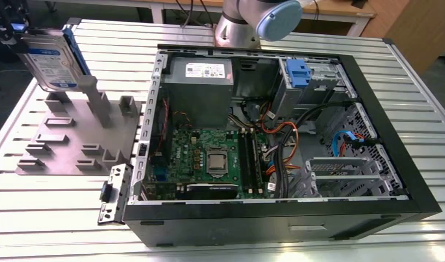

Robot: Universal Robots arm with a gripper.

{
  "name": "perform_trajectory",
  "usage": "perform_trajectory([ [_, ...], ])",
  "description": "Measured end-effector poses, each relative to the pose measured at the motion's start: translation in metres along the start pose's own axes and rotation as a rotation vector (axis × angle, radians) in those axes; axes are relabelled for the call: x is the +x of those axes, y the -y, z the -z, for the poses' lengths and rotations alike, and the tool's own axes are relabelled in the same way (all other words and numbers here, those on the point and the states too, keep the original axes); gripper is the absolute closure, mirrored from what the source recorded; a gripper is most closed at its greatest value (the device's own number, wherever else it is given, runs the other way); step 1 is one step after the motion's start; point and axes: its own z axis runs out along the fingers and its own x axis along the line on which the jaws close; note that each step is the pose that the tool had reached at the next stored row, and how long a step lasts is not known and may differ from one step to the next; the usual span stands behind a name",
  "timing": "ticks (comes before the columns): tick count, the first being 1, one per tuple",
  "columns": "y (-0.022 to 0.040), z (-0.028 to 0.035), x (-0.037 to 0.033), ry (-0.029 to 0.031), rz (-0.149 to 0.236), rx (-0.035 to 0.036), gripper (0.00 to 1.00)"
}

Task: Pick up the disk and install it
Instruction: 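Pick up the disk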

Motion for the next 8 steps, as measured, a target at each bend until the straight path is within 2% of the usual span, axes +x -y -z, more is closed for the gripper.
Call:
perform_trajectory([
  [8,0.0,0.0015,-0.0001,0.0,0.0,-0.0001,0.63],
])
